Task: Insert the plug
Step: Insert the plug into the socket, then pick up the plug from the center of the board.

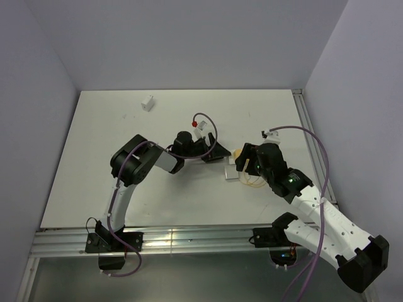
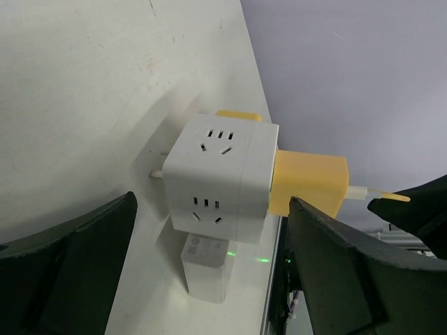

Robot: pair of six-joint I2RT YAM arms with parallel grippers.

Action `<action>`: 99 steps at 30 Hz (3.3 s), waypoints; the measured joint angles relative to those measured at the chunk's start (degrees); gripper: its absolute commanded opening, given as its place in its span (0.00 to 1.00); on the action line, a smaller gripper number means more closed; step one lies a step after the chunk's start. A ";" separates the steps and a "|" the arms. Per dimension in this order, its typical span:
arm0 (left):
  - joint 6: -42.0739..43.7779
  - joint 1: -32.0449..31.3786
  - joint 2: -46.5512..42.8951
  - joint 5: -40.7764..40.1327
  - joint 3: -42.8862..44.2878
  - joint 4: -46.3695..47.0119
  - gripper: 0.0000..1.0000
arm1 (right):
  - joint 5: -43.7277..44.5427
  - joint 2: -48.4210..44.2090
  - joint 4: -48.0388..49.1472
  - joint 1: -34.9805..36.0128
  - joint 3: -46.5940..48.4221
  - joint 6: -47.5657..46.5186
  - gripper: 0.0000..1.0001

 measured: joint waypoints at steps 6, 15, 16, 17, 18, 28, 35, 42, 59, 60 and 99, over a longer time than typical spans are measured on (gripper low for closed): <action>2.23 3.30 -4.92 0.13 -3.56 -4.37 0.99 | -0.28 -1.38 -0.02 -0.33 0.02 -0.70 0.78; 16.74 14.62 -15.82 -15.50 11.43 -41.59 0.99 | -2.78 -0.94 0.13 -0.85 0.20 -1.86 0.78; 18.75 15.82 -15.39 -18.80 15.91 -46.71 0.99 | -3.23 -0.61 0.35 -0.87 0.20 -2.05 0.78; 20.90 17.05 -14.69 -21.79 20.28 -50.73 1.00 | -3.65 -0.09 0.68 -0.87 0.20 -2.23 0.78; 23.06 18.69 -13.53 -24.61 25.66 -55.21 0.99 | -4.33 0.52 0.96 -0.92 0.26 -2.43 0.77; 36.28 30.05 0.98 -36.44 47.67 -70.73 0.95 | -10.86 3.82 2.78 -1.09 0.50 -4.39 0.77; 42.10 33.16 4.92 -38.21 48.43 -73.26 0.93 | -13.66 3.04 3.96 -1.86 0.46 -5.90 0.77; 44.15 32.96 6.62 -37.90 50.64 -71.43 0.91 | -15.37 2.23 4.07 -3.48 0.28 -7.08 0.77; 45.57 32.89 9.97 -35.10 51.63 -67.19 0.75 | -16.85 0.98 4.42 -3.87 -1.01 -7.26 0.77; 45.64 32.89 9.97 -34.75 51.67 -67.19 0.75 | -16.85 0.96 4.39 -3.87 -1.01 -7.23 0.77; 32.35 28.76 -11.13 -16.44 21.16 -51.23 0.00 | -10.38 -1.44 -3.82 -6.34 -0.50 -0.22 0.61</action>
